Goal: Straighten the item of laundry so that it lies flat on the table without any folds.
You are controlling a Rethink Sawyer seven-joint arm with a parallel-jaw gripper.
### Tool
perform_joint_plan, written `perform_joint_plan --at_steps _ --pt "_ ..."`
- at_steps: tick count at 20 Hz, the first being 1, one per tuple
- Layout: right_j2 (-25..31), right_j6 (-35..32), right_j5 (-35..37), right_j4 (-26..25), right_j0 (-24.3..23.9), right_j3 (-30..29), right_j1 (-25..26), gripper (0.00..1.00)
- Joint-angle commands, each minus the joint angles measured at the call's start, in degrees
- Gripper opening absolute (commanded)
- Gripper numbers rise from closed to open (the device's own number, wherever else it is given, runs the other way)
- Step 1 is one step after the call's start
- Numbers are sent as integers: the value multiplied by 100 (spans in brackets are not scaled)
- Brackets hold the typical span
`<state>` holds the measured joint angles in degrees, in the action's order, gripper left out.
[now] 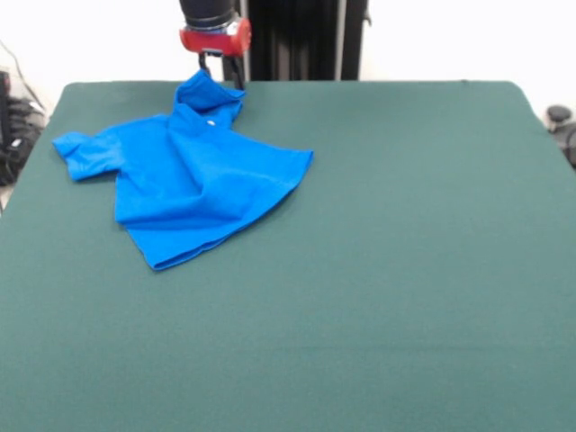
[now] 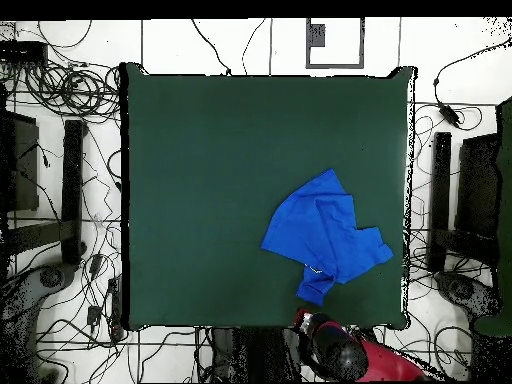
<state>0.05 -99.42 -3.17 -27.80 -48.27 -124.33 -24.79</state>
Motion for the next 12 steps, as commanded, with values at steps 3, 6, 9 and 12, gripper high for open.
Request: perform_joint_plan --at_steps 3,6,9,12 --pt "587 -647 33 245 183 1028 200 100" --pt "588 -651 11 240 179 1036 223 100" --pt "570 -659 -10 240 198 1038 229 100" --pt "561 -668 -27 243 212 1042 239 100"
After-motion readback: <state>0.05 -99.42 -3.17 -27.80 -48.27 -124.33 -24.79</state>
